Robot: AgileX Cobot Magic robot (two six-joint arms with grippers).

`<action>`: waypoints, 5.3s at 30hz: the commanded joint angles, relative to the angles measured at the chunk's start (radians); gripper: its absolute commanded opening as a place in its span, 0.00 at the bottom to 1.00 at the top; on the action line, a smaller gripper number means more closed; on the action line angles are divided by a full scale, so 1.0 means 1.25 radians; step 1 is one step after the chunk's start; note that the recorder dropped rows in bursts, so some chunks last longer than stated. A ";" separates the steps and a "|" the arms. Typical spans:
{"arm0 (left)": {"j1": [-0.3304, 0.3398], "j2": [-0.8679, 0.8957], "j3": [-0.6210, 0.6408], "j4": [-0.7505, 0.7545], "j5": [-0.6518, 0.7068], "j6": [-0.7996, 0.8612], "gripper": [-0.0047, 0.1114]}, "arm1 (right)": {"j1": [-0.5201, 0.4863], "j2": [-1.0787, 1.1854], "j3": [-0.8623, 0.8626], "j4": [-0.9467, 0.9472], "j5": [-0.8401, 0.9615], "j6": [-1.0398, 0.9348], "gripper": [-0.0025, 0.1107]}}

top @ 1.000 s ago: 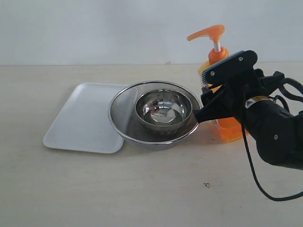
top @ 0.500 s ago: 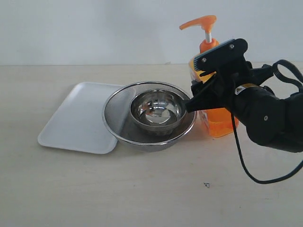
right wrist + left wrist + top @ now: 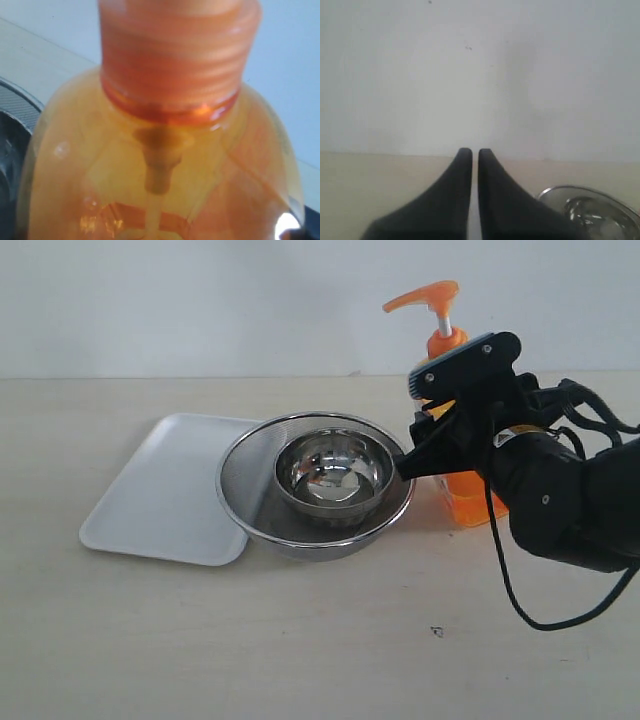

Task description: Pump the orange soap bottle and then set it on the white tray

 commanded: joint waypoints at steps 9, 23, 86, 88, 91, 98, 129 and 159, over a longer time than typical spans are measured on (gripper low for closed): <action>-0.332 0.567 -0.341 -0.006 -0.077 0.110 0.08 | 0.002 -0.006 -0.012 -0.020 -0.072 -0.007 0.02; -0.347 0.728 -0.477 0.048 -0.296 -0.062 0.08 | 0.000 0.040 -0.075 -0.011 -0.019 -0.097 0.02; -0.313 1.340 -1.466 -0.350 0.839 0.554 0.08 | 0.000 0.040 -0.075 -0.011 -0.001 -0.075 0.02; -0.313 1.356 -1.481 -0.356 0.839 0.554 0.08 | 0.000 0.040 -0.075 -0.011 -0.001 -0.075 0.02; -0.313 1.369 -1.490 -0.356 0.821 0.554 0.08 | 0.000 0.040 -0.075 -0.013 -0.001 -0.075 0.02; -0.313 1.383 -1.490 -0.373 0.786 0.578 0.08 | 0.000 0.040 -0.075 -0.013 0.002 -0.075 0.02; -0.316 1.458 -1.490 -0.372 0.880 0.566 0.08 | 0.000 0.040 -0.075 -0.015 0.006 -0.075 0.02; -0.349 1.471 -1.490 -0.293 0.865 0.548 0.08 | 0.000 0.040 -0.075 -0.015 0.010 -0.071 0.02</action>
